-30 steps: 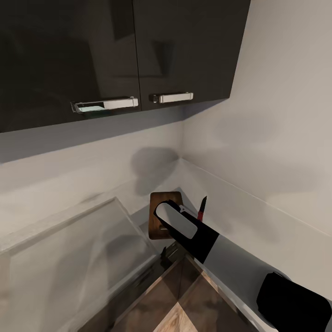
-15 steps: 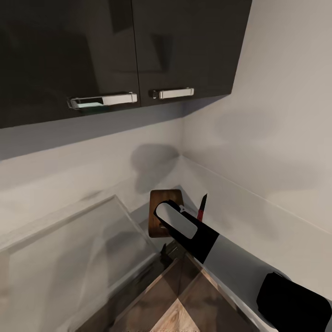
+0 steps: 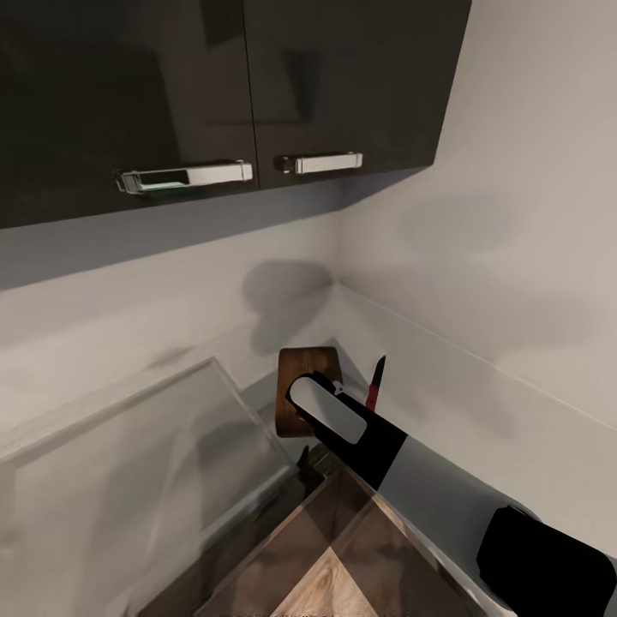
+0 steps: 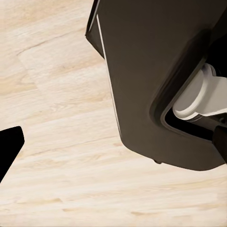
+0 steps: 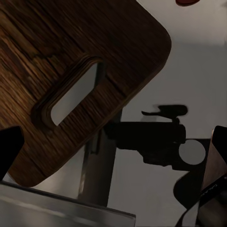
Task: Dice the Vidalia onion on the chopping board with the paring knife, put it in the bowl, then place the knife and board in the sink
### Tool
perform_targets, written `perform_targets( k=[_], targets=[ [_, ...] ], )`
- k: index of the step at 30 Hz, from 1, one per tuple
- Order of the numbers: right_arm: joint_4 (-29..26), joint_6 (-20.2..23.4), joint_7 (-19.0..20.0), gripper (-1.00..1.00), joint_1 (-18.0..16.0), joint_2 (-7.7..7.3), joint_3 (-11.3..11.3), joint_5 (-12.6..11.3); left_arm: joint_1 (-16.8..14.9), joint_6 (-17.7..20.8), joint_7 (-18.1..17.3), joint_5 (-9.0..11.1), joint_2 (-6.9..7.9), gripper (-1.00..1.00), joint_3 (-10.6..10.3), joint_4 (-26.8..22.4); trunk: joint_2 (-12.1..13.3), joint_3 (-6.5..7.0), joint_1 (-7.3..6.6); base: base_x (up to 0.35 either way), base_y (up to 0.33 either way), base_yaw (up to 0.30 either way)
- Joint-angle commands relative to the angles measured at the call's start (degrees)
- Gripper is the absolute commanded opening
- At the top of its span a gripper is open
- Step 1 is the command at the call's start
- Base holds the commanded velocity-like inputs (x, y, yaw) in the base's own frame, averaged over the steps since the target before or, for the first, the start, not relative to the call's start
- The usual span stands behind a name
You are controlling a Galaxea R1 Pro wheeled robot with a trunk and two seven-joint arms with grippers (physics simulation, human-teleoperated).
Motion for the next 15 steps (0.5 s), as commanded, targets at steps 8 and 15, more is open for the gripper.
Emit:
perform_targets(
  k=[8, 15],
  targets=[
    [-0.06, -0.19, -0.26, 1.00, -0.21, 0.00, 0.04, -0.05, -0.04, -0.28, -0.36, 0.61, 0.02, 1.00, 0.01, 0.15, -0.11, -0.37, 0.03, 0.000, 0.000, 0.000],
    [0.04, 0.62, -0.16, 1.00, -1.29, 0.00, 0.02, 0.06, -0.04, -0.28, -0.36, 0.60, -0.06, 1.00, -0.02, 0.15, -0.11, -0.38, 0.03, 0.000, 0.000, 0.000]
  ],
)
